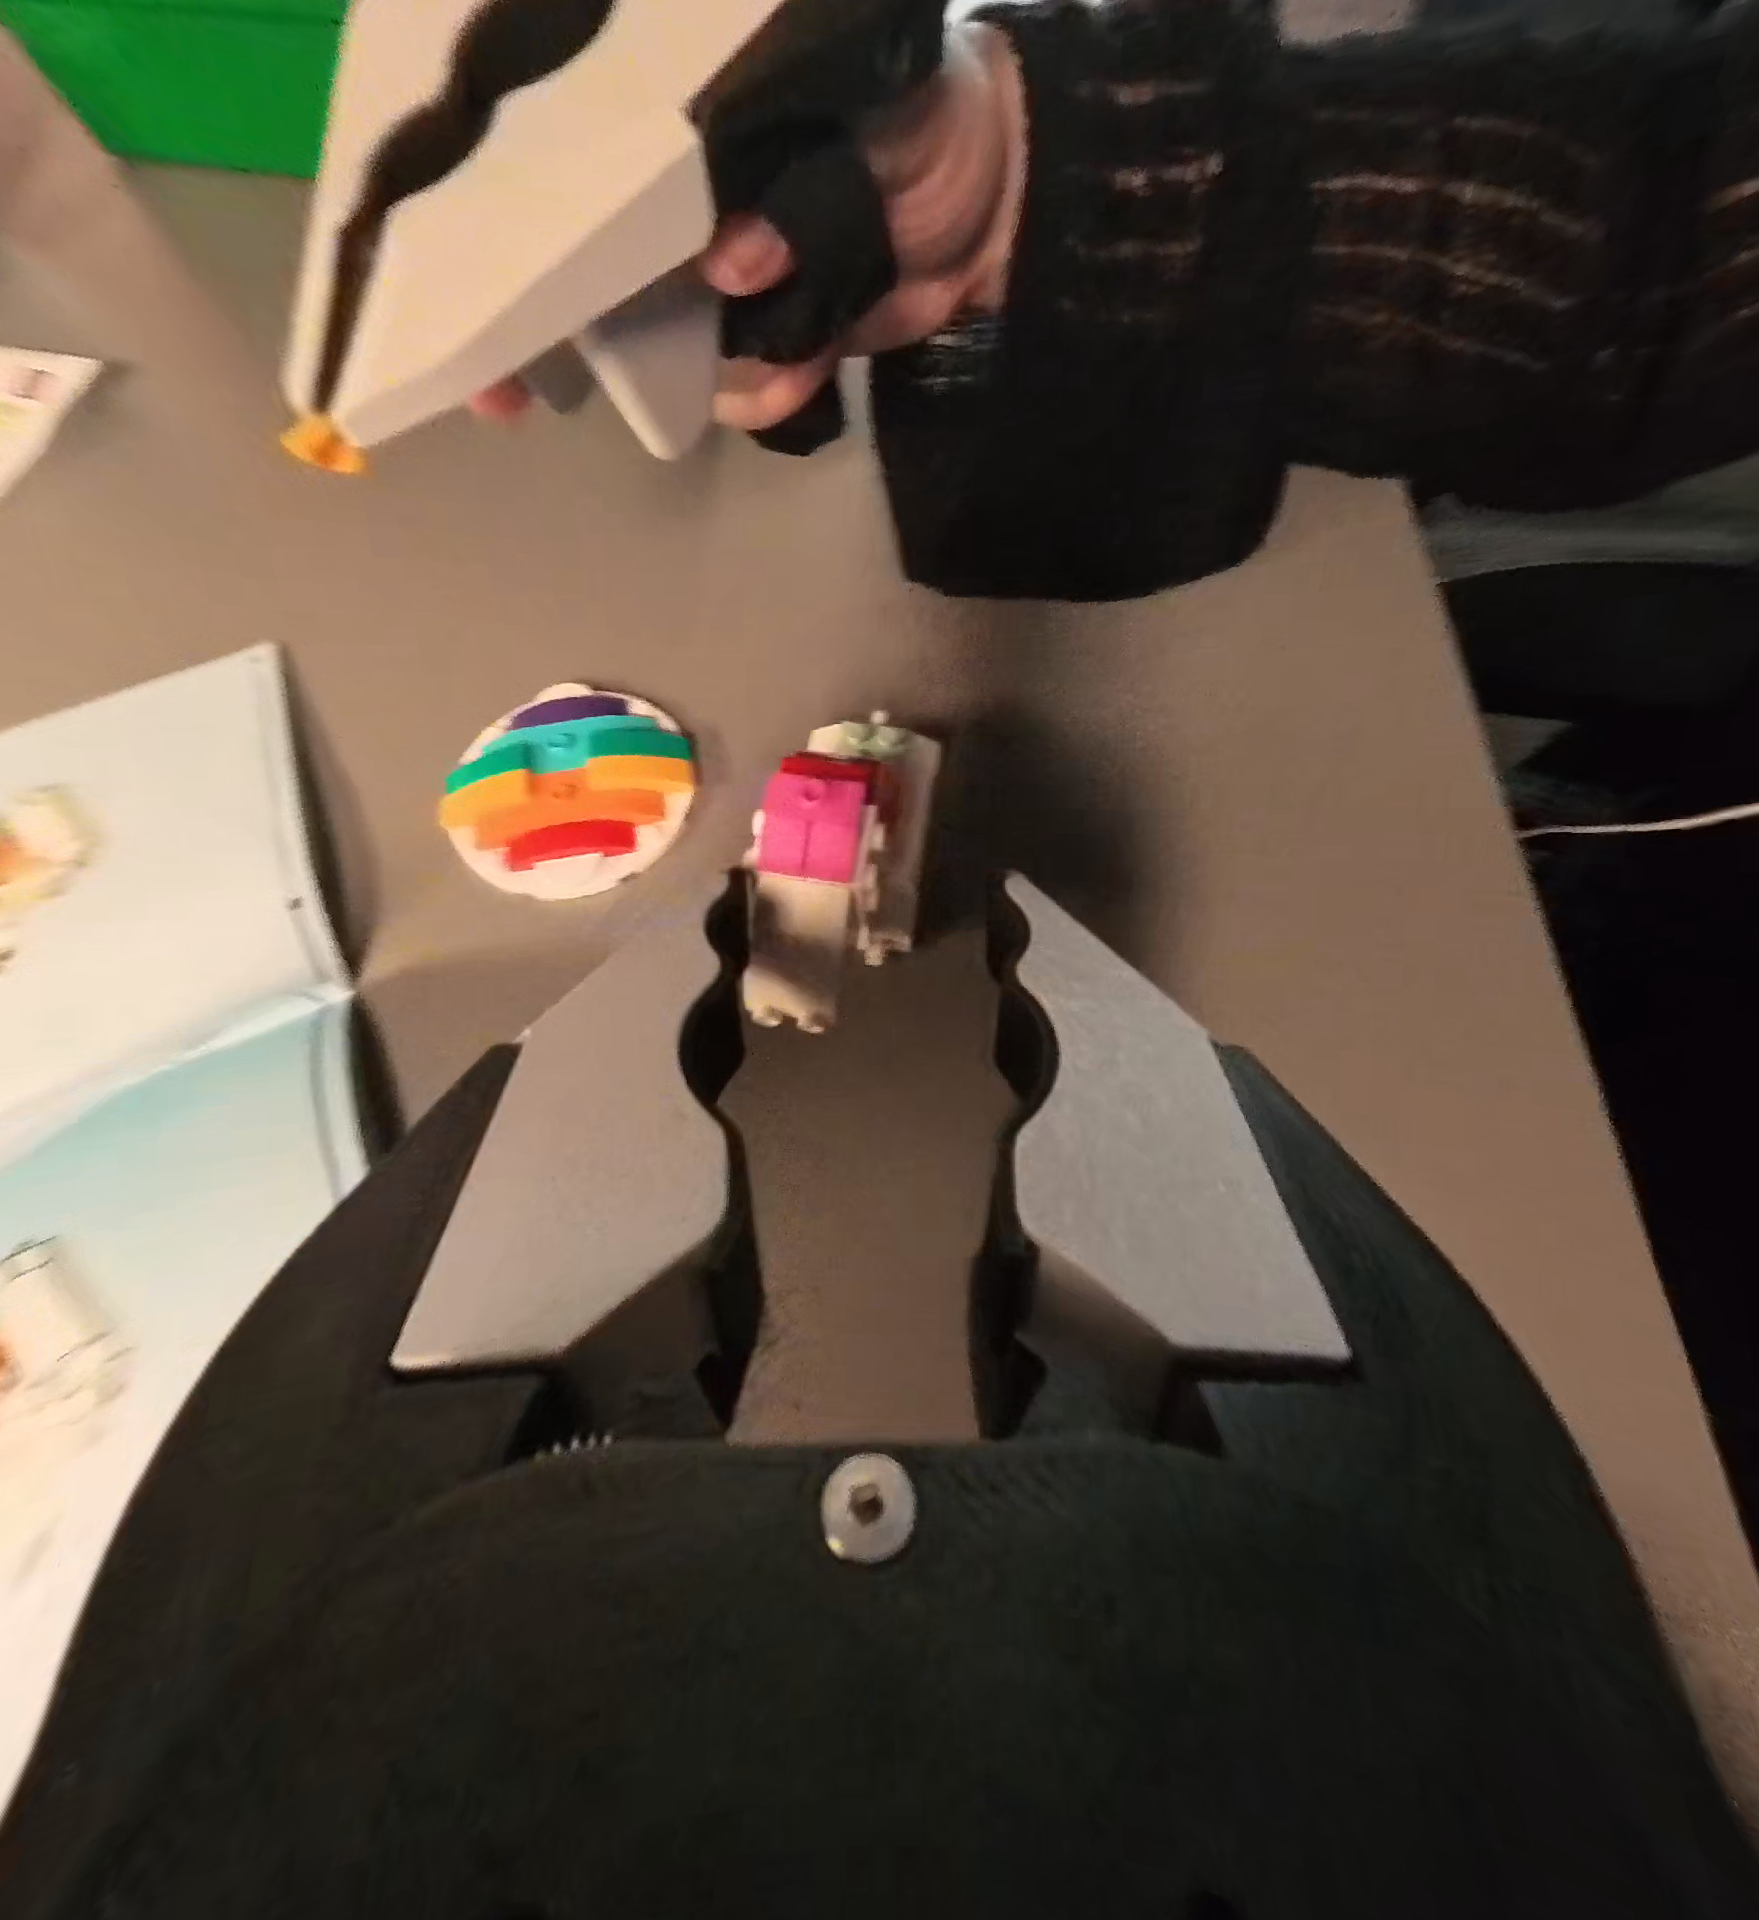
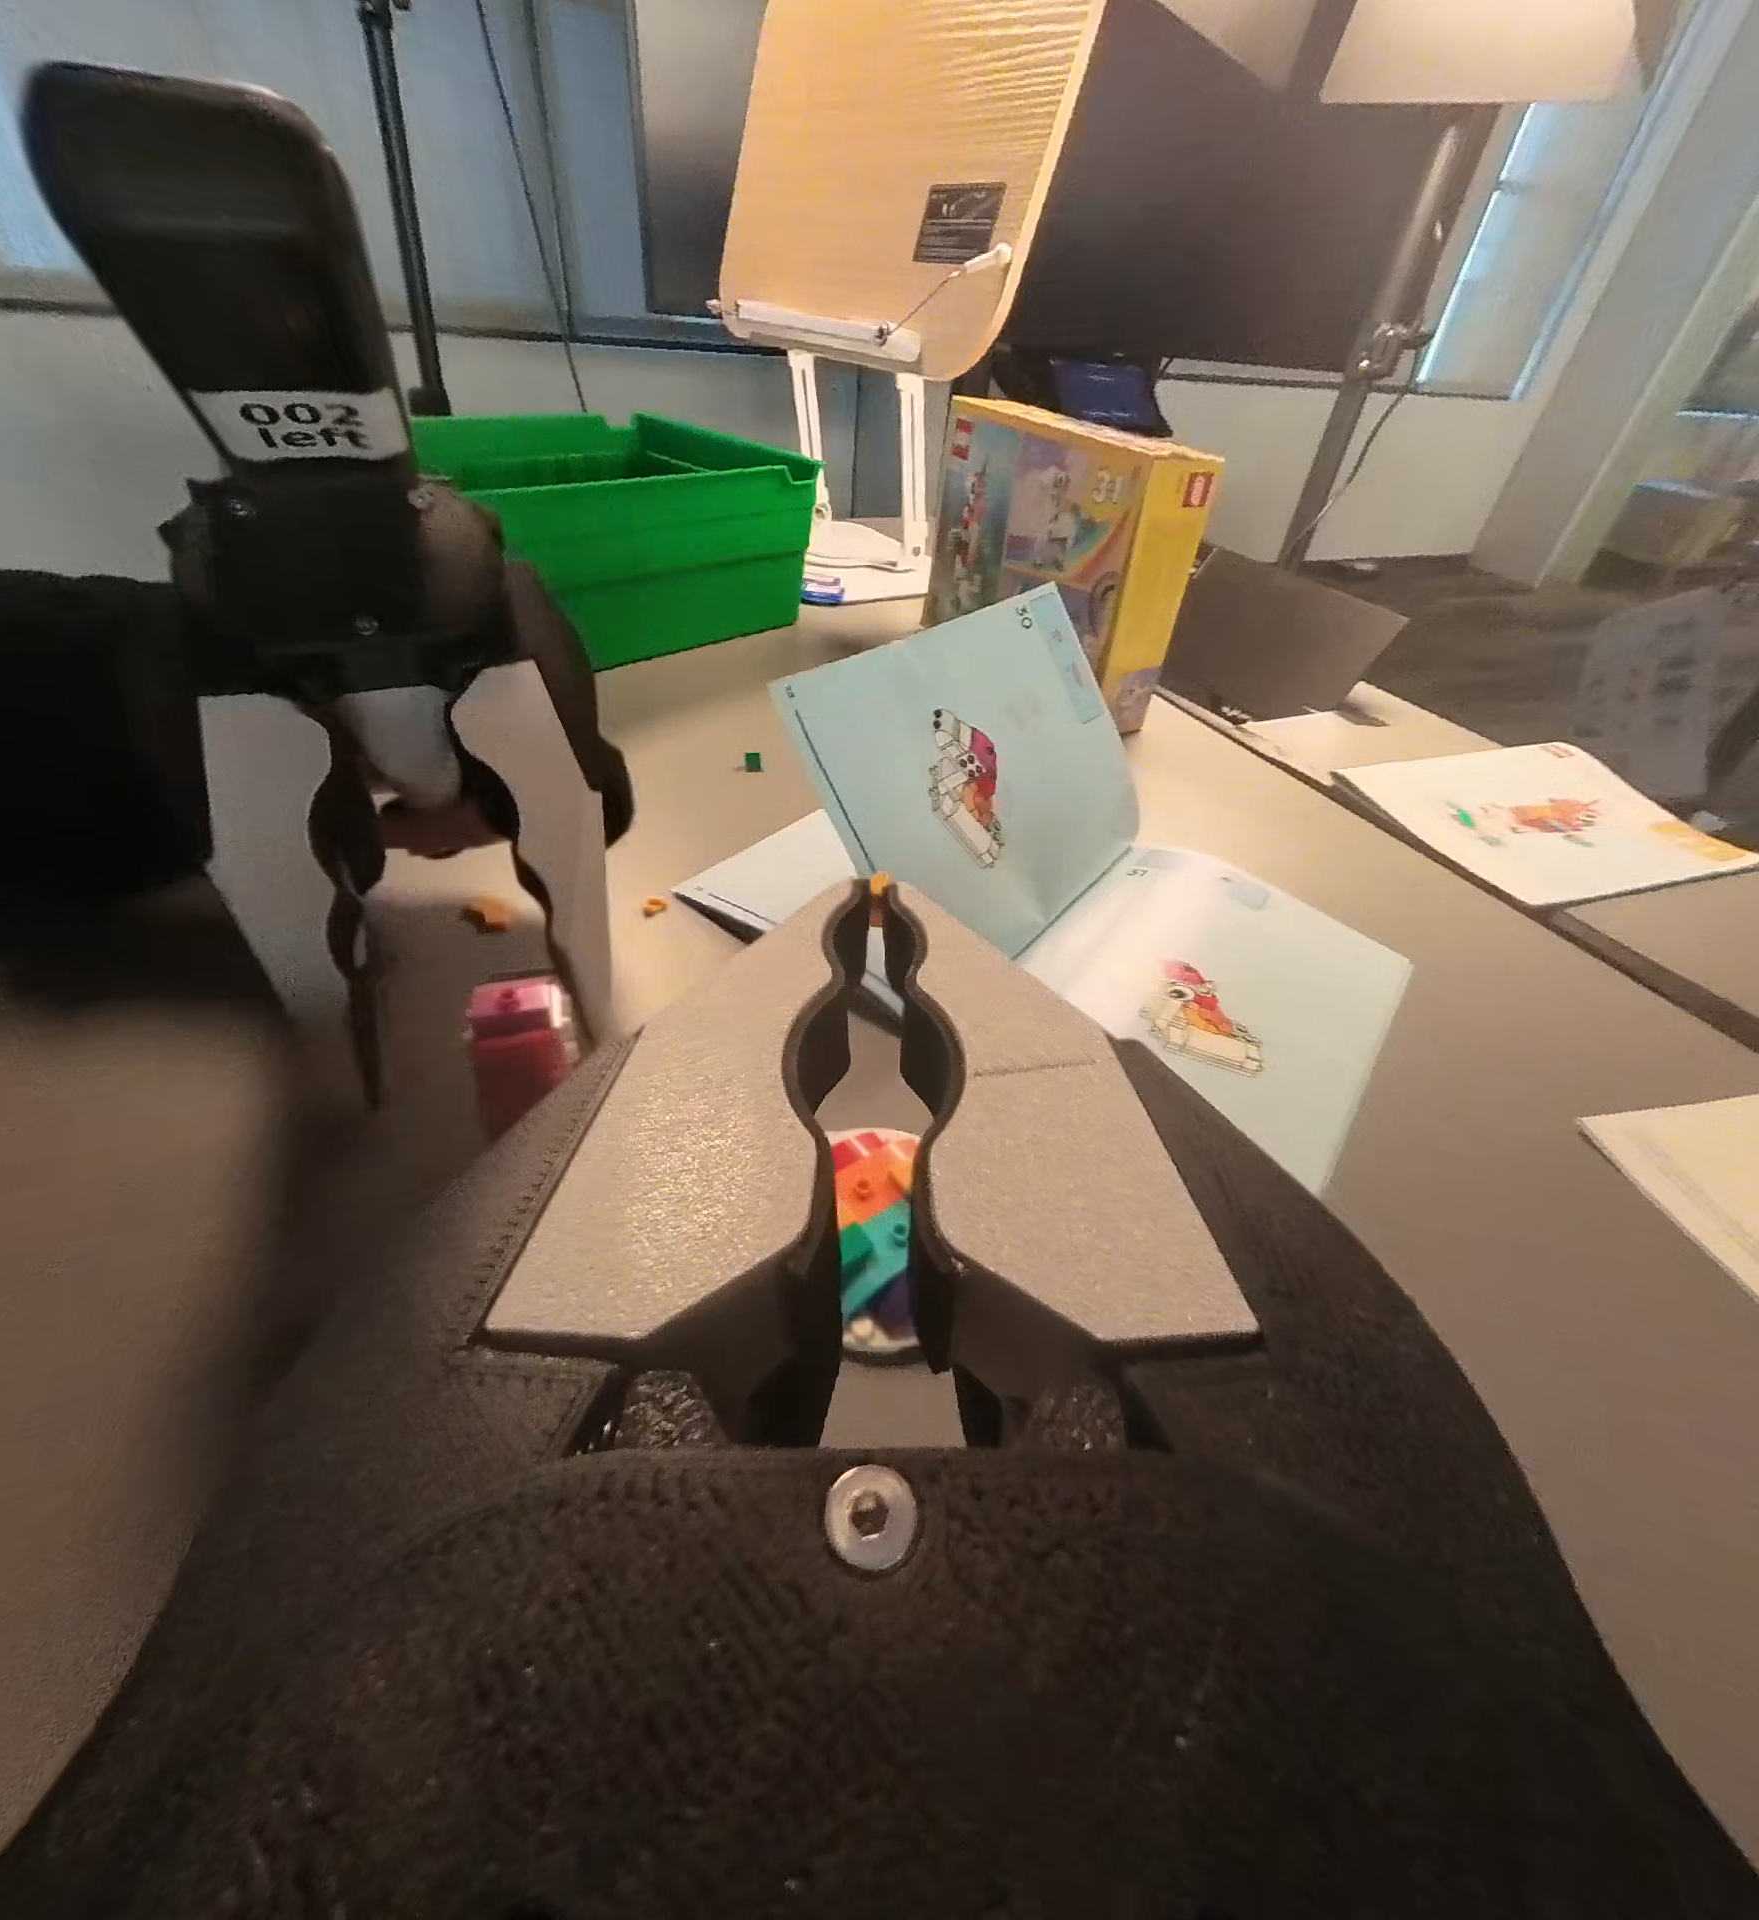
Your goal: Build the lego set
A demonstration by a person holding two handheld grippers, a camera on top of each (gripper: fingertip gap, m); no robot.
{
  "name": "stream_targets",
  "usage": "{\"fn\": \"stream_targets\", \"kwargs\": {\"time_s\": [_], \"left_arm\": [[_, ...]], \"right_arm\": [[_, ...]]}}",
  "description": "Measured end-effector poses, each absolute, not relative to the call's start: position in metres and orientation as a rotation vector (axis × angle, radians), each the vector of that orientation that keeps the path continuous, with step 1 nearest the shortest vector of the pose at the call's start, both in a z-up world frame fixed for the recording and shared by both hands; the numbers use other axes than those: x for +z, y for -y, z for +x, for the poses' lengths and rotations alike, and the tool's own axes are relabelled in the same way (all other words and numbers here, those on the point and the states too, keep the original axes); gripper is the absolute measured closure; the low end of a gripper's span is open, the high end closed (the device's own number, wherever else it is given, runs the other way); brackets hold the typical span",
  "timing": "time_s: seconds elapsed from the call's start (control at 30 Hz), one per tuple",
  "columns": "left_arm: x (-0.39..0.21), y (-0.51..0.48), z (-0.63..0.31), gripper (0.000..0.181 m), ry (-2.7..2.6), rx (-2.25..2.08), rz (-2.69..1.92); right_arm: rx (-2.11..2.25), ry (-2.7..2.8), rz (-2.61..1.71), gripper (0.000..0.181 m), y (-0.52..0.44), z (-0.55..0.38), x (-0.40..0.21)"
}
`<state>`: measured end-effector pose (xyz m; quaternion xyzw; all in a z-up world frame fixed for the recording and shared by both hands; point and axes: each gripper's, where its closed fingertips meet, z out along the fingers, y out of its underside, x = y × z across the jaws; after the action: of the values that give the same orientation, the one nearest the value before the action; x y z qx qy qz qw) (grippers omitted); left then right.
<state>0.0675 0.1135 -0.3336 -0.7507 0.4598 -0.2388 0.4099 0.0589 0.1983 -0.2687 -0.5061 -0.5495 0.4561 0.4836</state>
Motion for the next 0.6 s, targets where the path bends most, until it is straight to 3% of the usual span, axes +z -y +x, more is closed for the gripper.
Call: {"fn": "stream_targets", "kwargs": {"time_s": [0.03,0.17,0.27,0.47,0.6], "left_arm": [[-0.335,-0.112,0.070,0.137,-1.164,-0.655,-1.883],[-0.334,-0.113,0.070,0.141,-1.105,-0.826,-1.890],[-0.325,-0.124,0.058,0.125,-1.007,-0.814,-1.891],[-0.259,-0.153,0.020,0.113,-0.791,-0.578,-1.610],[-0.231,-0.183,-0.008,0.126,-0.688,-0.291,-1.560]], "right_arm": [[1.105,1.333,-1.225,0.181,-0.199,0.059,-0.269],[1.077,1.300,-1.193,0.181,-0.203,0.063,-0.267],[1.041,1.270,-1.176,0.181,-0.210,0.067,-0.265],[1.042,1.179,-1.185,0.181,-0.224,0.077,-0.256],[1.048,1.154,-1.198,0.181,-0.229,0.076,-0.256]]}}
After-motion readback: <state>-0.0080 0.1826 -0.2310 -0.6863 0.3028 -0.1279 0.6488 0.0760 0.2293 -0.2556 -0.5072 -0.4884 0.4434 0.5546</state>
